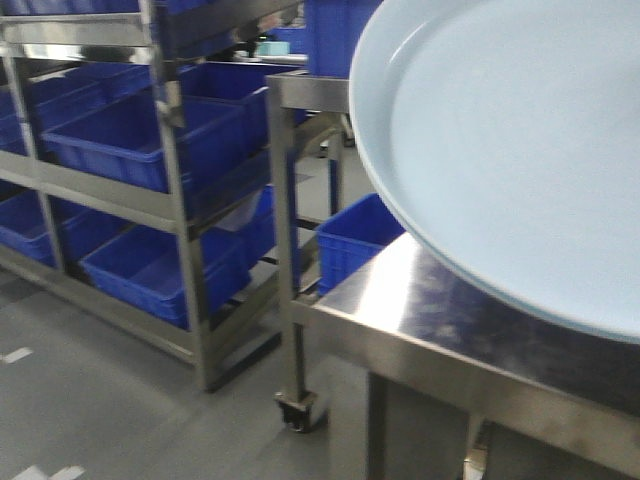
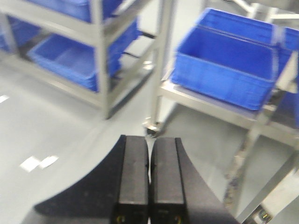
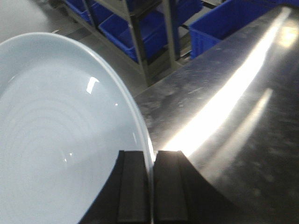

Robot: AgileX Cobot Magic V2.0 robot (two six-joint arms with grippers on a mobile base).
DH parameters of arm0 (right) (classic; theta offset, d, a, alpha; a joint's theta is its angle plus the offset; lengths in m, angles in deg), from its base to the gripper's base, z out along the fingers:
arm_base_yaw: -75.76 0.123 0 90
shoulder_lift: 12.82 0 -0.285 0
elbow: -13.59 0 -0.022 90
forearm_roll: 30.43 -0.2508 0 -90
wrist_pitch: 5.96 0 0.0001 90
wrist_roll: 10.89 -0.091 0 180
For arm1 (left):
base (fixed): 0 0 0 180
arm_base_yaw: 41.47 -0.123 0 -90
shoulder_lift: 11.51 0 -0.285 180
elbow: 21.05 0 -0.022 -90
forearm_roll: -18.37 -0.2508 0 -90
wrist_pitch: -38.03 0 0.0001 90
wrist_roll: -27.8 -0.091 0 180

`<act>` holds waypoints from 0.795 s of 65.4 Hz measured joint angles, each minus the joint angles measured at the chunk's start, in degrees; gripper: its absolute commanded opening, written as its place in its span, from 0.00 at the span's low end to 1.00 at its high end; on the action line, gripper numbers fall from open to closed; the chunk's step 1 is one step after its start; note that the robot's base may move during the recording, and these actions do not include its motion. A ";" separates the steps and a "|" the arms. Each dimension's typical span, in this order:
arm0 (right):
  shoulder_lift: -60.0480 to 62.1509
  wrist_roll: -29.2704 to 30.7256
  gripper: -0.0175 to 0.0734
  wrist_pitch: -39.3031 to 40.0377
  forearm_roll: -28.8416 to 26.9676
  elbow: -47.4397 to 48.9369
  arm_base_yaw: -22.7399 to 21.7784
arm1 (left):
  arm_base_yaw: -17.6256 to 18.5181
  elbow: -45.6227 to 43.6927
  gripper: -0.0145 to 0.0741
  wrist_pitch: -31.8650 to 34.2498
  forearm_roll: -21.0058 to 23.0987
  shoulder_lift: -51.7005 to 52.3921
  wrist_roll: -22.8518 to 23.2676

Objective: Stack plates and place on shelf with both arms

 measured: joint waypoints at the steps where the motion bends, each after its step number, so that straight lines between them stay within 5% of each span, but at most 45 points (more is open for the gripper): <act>1: 0.00 0.00 0.21 0.00 0.00 0.00 0.00 | 0.00 0.00 0.26 0.00 0.00 0.00 0.00; 52: 0.00 0.00 0.21 0.00 0.00 0.00 0.00 | 0.00 0.00 0.26 0.00 0.00 0.00 0.00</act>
